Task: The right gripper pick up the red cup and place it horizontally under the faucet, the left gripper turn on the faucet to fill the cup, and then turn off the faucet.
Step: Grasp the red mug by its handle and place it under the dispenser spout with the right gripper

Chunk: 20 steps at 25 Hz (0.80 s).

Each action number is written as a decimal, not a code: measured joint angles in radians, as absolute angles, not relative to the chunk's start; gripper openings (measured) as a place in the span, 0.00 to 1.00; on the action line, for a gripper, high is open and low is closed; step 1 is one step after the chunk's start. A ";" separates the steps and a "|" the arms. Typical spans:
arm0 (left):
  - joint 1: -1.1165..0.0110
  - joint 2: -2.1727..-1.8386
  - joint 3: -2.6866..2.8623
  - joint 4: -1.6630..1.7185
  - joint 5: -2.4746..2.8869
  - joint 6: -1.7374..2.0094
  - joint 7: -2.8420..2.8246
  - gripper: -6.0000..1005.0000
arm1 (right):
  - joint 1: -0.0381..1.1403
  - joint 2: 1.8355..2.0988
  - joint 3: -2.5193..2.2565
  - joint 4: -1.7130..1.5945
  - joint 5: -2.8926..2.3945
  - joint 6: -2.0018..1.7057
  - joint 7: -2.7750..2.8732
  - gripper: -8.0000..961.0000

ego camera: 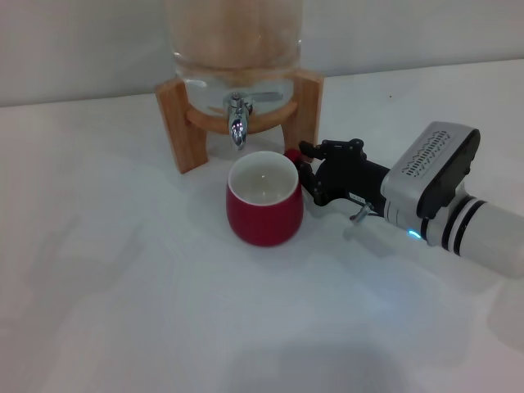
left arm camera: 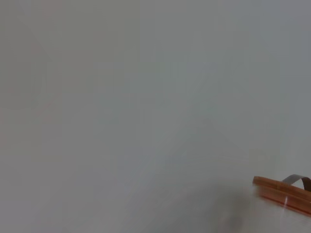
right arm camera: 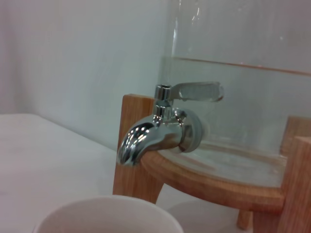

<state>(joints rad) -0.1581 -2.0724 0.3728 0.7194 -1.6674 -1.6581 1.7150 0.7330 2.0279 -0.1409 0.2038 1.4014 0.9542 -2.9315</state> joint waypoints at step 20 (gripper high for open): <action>-0.156 -2.074 0.362 0.719 -1.668 -1.661 1.714 0.86 | 0.725 2.028 -0.081 0.222 1.408 0.954 -2.934 0.27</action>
